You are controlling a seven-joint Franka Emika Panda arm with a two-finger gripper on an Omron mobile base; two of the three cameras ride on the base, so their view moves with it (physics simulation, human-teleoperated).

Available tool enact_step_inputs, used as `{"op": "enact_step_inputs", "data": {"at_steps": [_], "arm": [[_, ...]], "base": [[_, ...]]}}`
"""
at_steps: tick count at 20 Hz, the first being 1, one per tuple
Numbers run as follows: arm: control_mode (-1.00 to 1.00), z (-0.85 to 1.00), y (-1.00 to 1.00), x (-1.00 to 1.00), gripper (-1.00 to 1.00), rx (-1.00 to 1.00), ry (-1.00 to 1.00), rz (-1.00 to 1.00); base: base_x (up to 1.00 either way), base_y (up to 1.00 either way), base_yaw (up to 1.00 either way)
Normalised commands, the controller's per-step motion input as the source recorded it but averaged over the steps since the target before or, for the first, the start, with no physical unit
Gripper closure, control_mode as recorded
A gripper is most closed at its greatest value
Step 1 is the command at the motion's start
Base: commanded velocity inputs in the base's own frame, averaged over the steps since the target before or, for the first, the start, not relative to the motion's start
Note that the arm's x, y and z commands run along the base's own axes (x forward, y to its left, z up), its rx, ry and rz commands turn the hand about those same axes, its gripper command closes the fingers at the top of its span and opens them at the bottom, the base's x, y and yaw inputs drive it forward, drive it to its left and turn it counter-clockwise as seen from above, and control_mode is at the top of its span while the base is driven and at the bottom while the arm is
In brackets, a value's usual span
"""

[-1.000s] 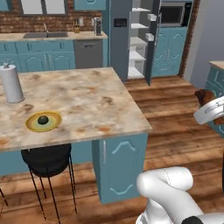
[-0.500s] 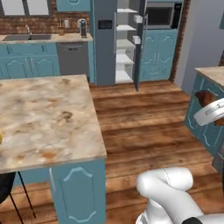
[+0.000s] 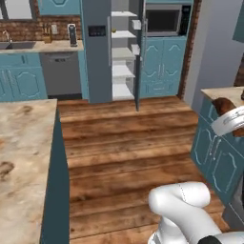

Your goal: Transport the chicken drumstick and squash to the fridge. Place the chicken drumstick on the rack containing meat and place the squash on the rack containing the vegetable, ensuring meats and vegetables are on different racks.

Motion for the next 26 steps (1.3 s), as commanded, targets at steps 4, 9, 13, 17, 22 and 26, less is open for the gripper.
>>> {"op": "enact_step_inputs", "data": {"at_steps": [4, 9, 13, 17, 22, 26], "arm": [[1.0, 0.0, 0.0, 0.0, 1.0, 0.0, 0.0, 0.0], [1.0, 0.0, 0.0, 0.0, 1.0, 0.0, 0.0, 0.0], [1.0, 0.0, 0.0, 0.0, 1.0, 0.0, 0.0, 0.0], [1.0, 0.0, 0.0, 0.0, 1.0, 0.0, 0.0, 0.0], [1.0, 0.0, 0.0, 0.0, 1.0, 0.0, 0.0, 0.0], [1.0, 0.0, 0.0, 0.0, 1.0, 0.0, 0.0, 0.0]], "base": [[1.0, -0.29, 0.02], [1.0, 0.0, 0.0], [1.0, -0.03, 0.0], [1.0, -0.05, 0.0], [1.0, -0.02, 0.0], [1.0, -0.17, 0.0]]}}
